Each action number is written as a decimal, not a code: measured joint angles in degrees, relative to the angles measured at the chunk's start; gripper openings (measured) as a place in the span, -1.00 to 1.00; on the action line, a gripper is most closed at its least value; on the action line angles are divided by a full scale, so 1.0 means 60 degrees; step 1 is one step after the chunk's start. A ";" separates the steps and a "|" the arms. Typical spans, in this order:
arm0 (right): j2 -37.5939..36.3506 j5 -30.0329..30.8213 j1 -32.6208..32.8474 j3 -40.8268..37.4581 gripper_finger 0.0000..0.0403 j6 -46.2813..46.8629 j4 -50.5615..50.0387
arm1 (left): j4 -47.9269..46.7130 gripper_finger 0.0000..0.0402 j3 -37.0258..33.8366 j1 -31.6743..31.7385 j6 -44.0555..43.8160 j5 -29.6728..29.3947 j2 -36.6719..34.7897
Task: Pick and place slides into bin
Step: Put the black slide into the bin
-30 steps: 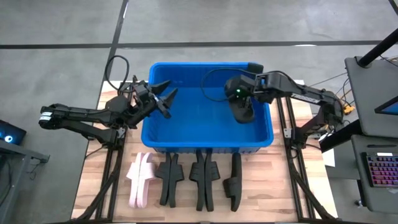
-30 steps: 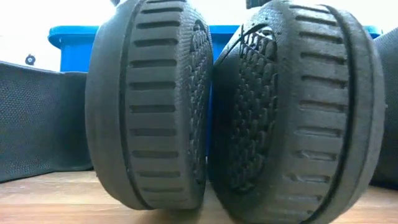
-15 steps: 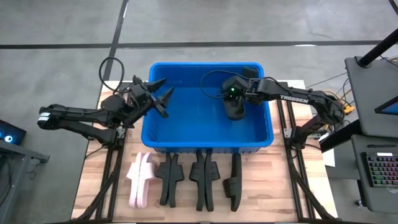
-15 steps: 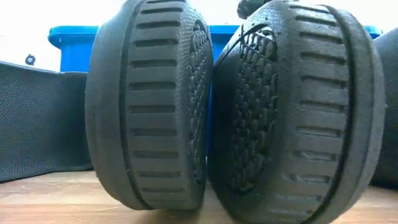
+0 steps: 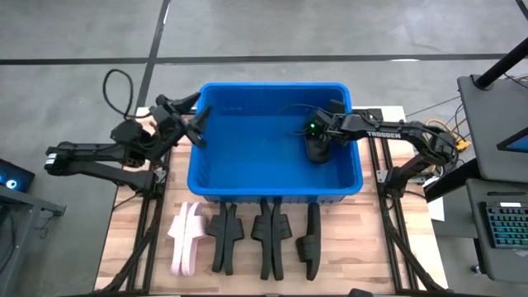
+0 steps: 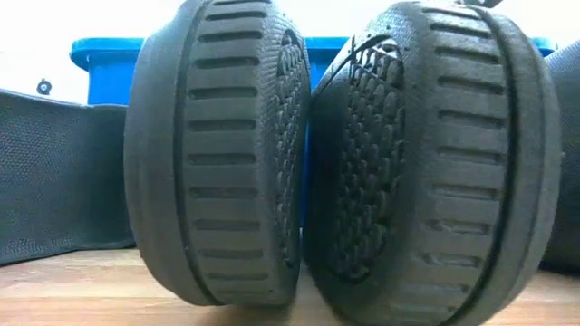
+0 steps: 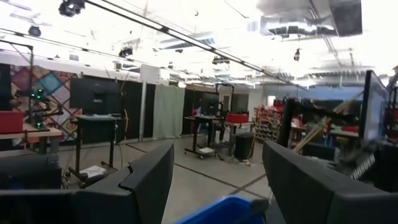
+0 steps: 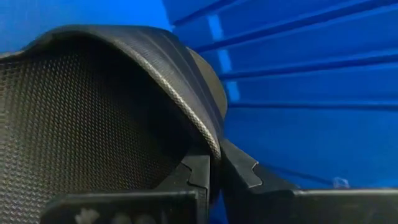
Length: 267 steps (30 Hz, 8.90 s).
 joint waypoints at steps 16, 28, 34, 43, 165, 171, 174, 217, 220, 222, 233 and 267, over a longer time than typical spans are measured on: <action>0.0004 0.0362 -0.0418 -0.1298 -0.95 -0.1505 0.1855 | 0.0078 0.15 0.0000 0.0037 -0.0015 0.0011 0.0790; 0.0029 0.0277 -0.0479 -0.1306 -0.80 -0.1769 0.1754 | 0.1075 0.15 0.0000 0.0037 -0.0022 0.0026 0.1335; 0.0029 0.0198 -0.0506 -0.1220 -0.58 -0.1567 0.1771 | 0.1078 0.15 0.0000 0.0037 -0.0026 0.0026 0.1328; 0.0029 -0.0655 -0.0592 -0.0648 -0.24 -0.0743 0.0628 | 0.1075 0.15 0.0000 0.0037 -0.0033 0.0048 0.1324; 0.1475 -0.5001 0.9435 0.7868 -0.05 1.0593 -0.4810 | -0.1053 0.15 -0.0706 0.0008 -0.2024 0.1554 0.0815; 0.2961 -0.5801 0.9804 0.9743 -0.05 1.0338 -0.7450 | -0.1071 0.15 -0.1191 0.0008 -0.2503 0.2080 0.0645; 0.3521 -0.6101 0.9914 1.0245 -0.05 0.9769 -0.7481 | -0.1055 0.15 -0.1377 0.0000 -0.3069 0.2168 0.0628; 0.4714 -0.6020 0.9917 0.9505 -0.25 0.9062 -0.7181 | -0.0929 0.15 -0.2000 0.0008 -0.3541 0.2197 0.0621; 0.4672 -0.6093 0.9641 0.9241 -0.29 0.8620 -0.7174 | -0.0929 0.15 -0.2000 0.0008 -0.3538 0.2197 0.0621; 0.4569 -0.6389 0.9417 0.9057 -0.31 0.8398 -0.7169 | -0.0929 0.15 -0.2000 0.0008 -0.3538 0.2197 0.0616; 0.3495 -0.9722 0.7960 0.7203 -0.21 0.7061 -0.6101 | -0.0932 0.15 -0.2007 0.0000 -0.3530 0.2215 0.0123; 0.3337 -1.0296 0.7595 0.5252 0.02 0.6369 -0.5355 | -0.1020 0.15 -0.2073 0.0008 -0.3192 0.2211 -0.0089</action>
